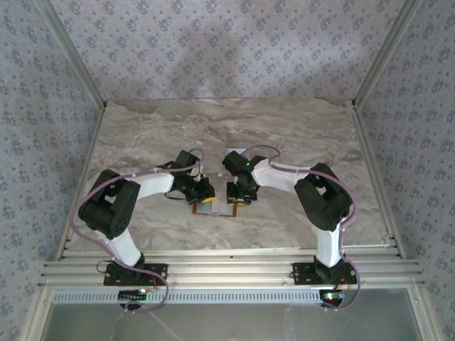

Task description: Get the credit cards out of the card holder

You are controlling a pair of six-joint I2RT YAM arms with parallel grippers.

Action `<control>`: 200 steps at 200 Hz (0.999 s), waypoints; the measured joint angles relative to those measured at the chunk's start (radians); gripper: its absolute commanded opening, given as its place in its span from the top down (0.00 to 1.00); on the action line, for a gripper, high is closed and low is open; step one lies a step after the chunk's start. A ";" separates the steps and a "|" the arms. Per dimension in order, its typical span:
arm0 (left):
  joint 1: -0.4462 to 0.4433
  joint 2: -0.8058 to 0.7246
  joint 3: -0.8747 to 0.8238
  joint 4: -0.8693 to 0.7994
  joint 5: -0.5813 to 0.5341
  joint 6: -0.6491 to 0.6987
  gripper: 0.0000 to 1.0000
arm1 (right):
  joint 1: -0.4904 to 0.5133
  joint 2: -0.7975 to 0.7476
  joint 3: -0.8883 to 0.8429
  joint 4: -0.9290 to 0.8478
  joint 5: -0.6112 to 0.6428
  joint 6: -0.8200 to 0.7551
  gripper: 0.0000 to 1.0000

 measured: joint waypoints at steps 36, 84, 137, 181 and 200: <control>0.021 -0.053 0.000 -0.042 -0.002 0.035 0.94 | 0.000 0.000 0.000 0.000 0.000 0.000 0.72; 0.040 -0.109 0.020 -0.161 -0.061 0.101 0.96 | -0.003 -0.001 0.000 0.000 -0.001 0.000 0.72; 0.040 -0.162 0.097 -0.311 -0.127 0.218 0.97 | -0.010 -0.038 -0.006 -0.001 0.000 0.000 0.67; 0.037 -0.166 0.210 -0.387 -0.161 0.385 0.98 | -0.043 -0.140 -0.026 0.000 0.000 0.000 0.66; 0.031 -0.158 0.273 -0.407 -0.171 0.467 0.99 | -0.064 -0.180 -0.032 -0.002 0.003 -0.001 0.66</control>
